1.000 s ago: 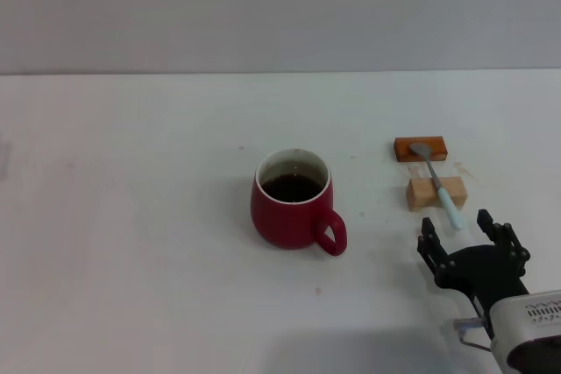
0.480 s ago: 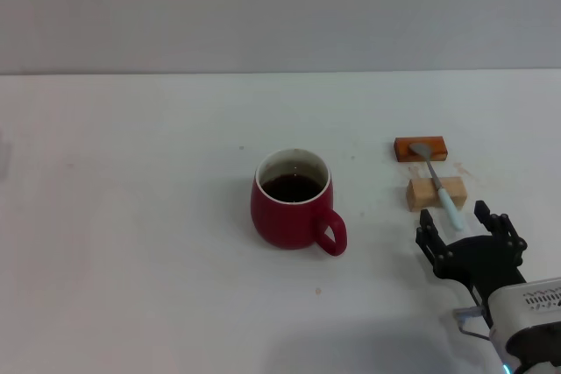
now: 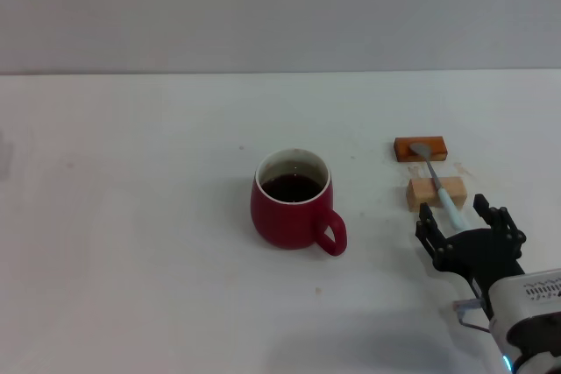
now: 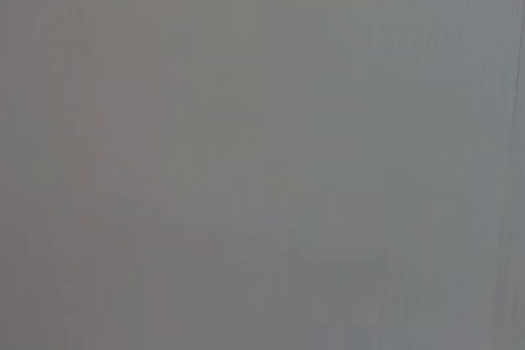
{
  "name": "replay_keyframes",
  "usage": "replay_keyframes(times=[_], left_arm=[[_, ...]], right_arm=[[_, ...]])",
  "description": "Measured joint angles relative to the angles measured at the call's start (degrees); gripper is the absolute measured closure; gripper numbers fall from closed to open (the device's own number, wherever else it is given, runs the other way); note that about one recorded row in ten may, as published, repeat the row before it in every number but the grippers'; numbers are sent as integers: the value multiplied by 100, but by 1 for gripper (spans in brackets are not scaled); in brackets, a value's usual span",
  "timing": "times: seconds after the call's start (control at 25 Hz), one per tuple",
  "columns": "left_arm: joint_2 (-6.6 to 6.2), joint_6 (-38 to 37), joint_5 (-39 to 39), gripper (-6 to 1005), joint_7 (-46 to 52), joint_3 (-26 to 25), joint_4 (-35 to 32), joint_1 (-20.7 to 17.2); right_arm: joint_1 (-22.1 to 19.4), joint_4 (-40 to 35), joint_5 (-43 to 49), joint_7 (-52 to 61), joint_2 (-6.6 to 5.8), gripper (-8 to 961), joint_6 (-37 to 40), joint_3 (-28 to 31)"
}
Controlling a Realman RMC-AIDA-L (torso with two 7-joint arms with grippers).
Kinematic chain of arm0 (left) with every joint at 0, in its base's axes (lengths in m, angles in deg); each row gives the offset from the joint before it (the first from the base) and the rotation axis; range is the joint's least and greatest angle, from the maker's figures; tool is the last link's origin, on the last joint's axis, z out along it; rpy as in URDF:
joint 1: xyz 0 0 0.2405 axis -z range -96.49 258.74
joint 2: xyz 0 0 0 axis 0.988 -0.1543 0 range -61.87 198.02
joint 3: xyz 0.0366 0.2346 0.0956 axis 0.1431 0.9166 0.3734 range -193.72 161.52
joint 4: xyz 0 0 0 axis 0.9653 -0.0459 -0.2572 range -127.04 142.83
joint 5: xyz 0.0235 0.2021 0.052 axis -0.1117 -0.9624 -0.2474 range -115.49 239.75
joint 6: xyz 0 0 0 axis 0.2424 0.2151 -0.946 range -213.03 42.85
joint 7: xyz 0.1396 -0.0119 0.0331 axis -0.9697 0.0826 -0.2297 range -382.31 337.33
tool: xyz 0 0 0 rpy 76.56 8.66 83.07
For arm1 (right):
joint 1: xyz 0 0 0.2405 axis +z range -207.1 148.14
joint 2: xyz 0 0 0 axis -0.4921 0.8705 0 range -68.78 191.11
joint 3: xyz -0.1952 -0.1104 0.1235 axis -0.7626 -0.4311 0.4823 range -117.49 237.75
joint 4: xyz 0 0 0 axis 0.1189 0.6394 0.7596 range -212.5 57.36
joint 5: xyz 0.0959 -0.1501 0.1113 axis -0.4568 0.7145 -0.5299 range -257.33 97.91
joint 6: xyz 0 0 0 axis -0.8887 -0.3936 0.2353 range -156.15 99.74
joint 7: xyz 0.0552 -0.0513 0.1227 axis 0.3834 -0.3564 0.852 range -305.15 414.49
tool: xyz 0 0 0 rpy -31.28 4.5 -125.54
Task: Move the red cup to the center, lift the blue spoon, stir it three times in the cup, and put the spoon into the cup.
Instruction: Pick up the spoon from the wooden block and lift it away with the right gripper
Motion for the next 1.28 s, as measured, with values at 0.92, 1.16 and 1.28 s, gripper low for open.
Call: replay_keyframes(times=[0.92,1.16,1.28], left_arm=[[5,-86,0,137,0,0,0,-35],[5,-86,0,137,-1,0,0,-32],[5,-86,0,137,0,0,0,-37]], right_arm=[[211,-182,-135,69,9,220,-196,-5],[225,-186,-135,69,9,227,-196,37],[240,-187,-135,80,8,230,-219,48]])
